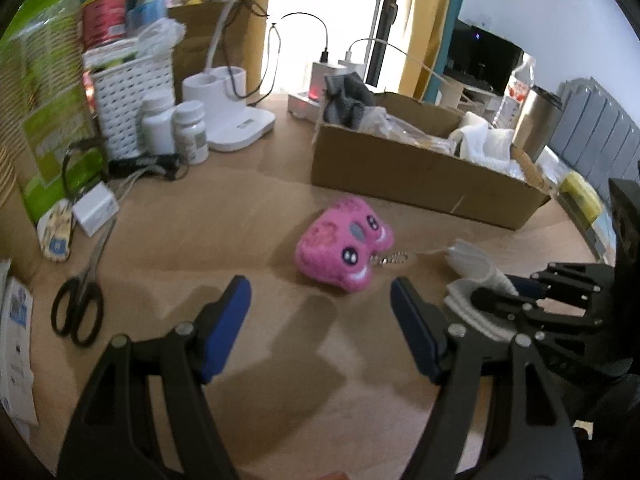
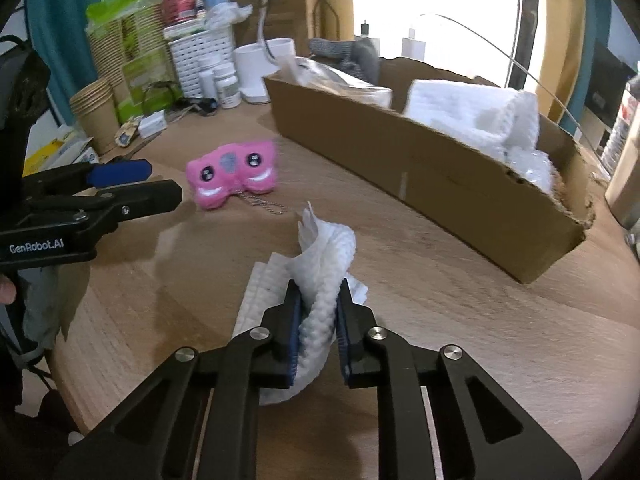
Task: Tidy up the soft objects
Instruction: 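Grasp the white cloth with the right gripper while the left grasps the pink plush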
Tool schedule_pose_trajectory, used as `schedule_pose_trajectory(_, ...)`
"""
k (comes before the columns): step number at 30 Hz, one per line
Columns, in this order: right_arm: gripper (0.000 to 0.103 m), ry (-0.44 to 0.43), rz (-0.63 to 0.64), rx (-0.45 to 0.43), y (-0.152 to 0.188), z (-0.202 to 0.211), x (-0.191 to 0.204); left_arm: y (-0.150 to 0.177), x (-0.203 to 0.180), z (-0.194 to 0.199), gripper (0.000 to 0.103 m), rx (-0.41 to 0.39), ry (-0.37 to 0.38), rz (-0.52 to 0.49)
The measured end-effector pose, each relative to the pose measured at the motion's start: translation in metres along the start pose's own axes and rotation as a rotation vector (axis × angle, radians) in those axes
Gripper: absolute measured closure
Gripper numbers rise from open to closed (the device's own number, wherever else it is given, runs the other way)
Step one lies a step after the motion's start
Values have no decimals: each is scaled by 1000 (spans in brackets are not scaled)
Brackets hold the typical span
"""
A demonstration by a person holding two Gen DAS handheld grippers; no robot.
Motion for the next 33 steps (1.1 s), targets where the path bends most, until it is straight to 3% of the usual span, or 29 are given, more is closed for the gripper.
schedule_pose_trajectory(7, 86, -13, -36, -11, 0, 0, -17, -16, -19, -22, 29, 17, -35, -113)
schedule_pose_trajectory(11, 86, -35, -54, -14, -1, 0, -23, -18, -27, -43, 29, 70, -40, -131)
schedule_pose_trajectory(15, 86, -70, -64, -18, 0, 2, -25, -25, -32, -51, 30, 74, -35, -141)
schedule_pose_trajectory(16, 86, -78, -68, -19, 0, 2, -26, -27, -33, -53, 36, 73, -33, -143)
schedule_pose_trajectory(17, 87, -85, -72, -22, 0, 3, -27, -28, -34, -54, 50, 74, -29, -145)
schedule_pose_trajectory(21, 87, -98, -69, -49, -3, 11, -29, -27, -38, -59, 54, 93, -38, -166)
schedule_pose_trajectory(23, 87, -105, -69, -63, -3, 15, -31, -26, -39, -58, 64, 92, -41, -170)
schedule_pose_trajectory(33, 87, -112, -56, -120, -8, 31, -29, -16, -53, -36, 66, 88, 21, -173)
Point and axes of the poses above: each gripper's, at about its wrist camera, not at the fingertips, and z roughly against the way its jaws point, x to its left, y to its underside, the point moved 9 cm from there along -z, roughly the way its jaws point, and after that the axes turned 4 degrees about z, right-handed, at the moved point
